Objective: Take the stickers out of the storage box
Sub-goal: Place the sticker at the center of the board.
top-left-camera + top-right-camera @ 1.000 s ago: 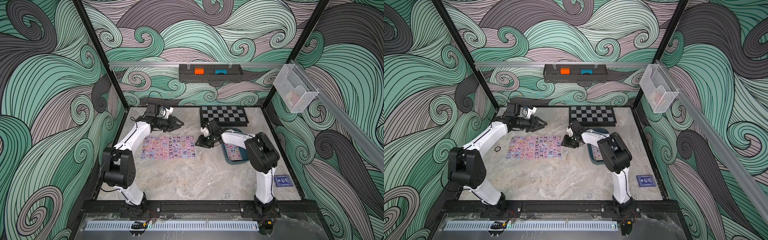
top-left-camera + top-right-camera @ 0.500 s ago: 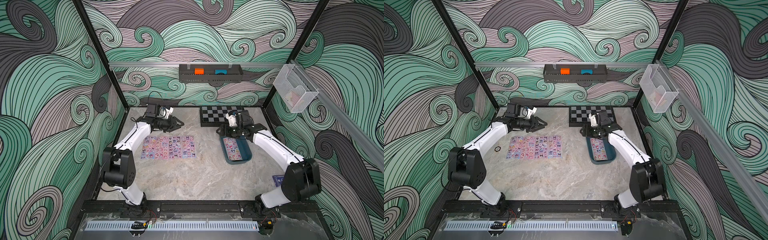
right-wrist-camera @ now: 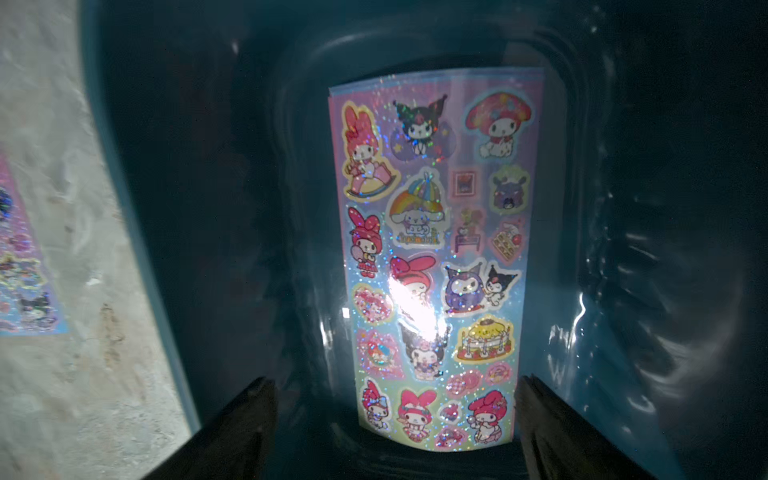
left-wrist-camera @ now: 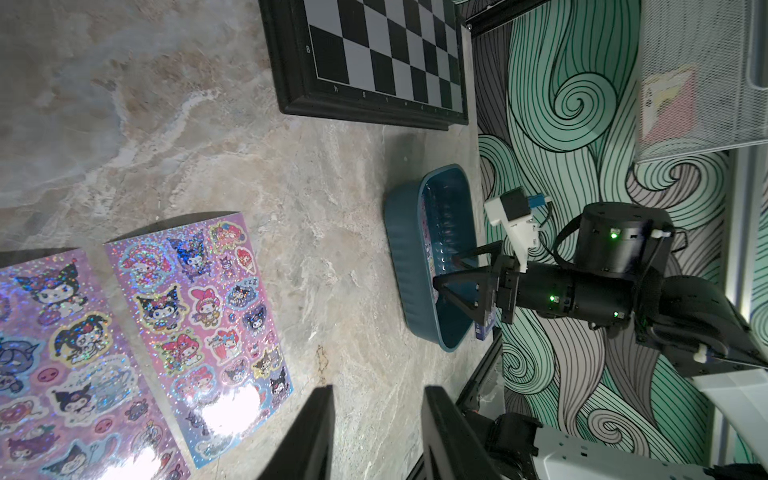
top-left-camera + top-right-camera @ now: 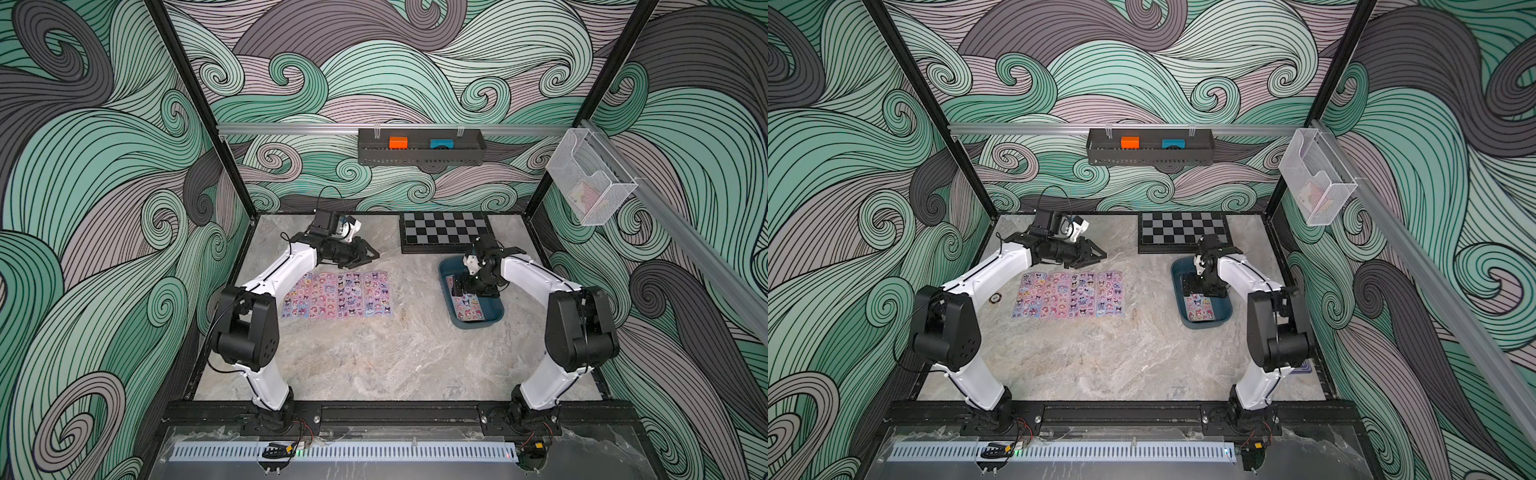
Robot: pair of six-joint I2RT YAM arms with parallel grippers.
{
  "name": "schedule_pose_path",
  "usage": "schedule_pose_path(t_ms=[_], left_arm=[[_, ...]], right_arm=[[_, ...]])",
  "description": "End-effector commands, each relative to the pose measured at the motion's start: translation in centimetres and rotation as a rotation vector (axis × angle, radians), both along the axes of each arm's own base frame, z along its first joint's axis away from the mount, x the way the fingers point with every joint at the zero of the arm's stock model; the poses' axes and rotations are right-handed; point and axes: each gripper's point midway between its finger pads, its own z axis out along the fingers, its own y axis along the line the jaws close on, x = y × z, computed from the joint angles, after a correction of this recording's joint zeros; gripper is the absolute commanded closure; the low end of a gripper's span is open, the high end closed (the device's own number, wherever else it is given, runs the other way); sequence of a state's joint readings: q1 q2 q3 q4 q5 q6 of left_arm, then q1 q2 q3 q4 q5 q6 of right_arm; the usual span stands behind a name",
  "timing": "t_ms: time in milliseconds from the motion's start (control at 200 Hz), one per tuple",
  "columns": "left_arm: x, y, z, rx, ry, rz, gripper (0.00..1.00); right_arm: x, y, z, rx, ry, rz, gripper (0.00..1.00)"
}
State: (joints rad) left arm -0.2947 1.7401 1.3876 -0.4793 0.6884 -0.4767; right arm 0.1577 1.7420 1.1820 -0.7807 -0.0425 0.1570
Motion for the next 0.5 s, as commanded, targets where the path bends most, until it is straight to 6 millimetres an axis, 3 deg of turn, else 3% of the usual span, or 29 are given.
schedule_pose_path(t_ms=[0, 210, 495], left_arm=[[0.5, 0.3, -0.6, 0.144, -0.038, 0.013, 0.61], [0.8, 1.8, -2.3, 0.433, -0.072, 0.065, 0.61], [1.0, 2.5, -2.2, 0.481, -0.104, 0.091, 0.60]], right_arm=[[0.2, -0.5, 0.2, -0.033, 0.010, 0.012, 0.03], [0.4, -0.1, -0.7, -0.032, 0.036, 0.009, 0.01], [0.3, 0.1, -3.1, -0.058, 0.094, 0.008, 0.01]])
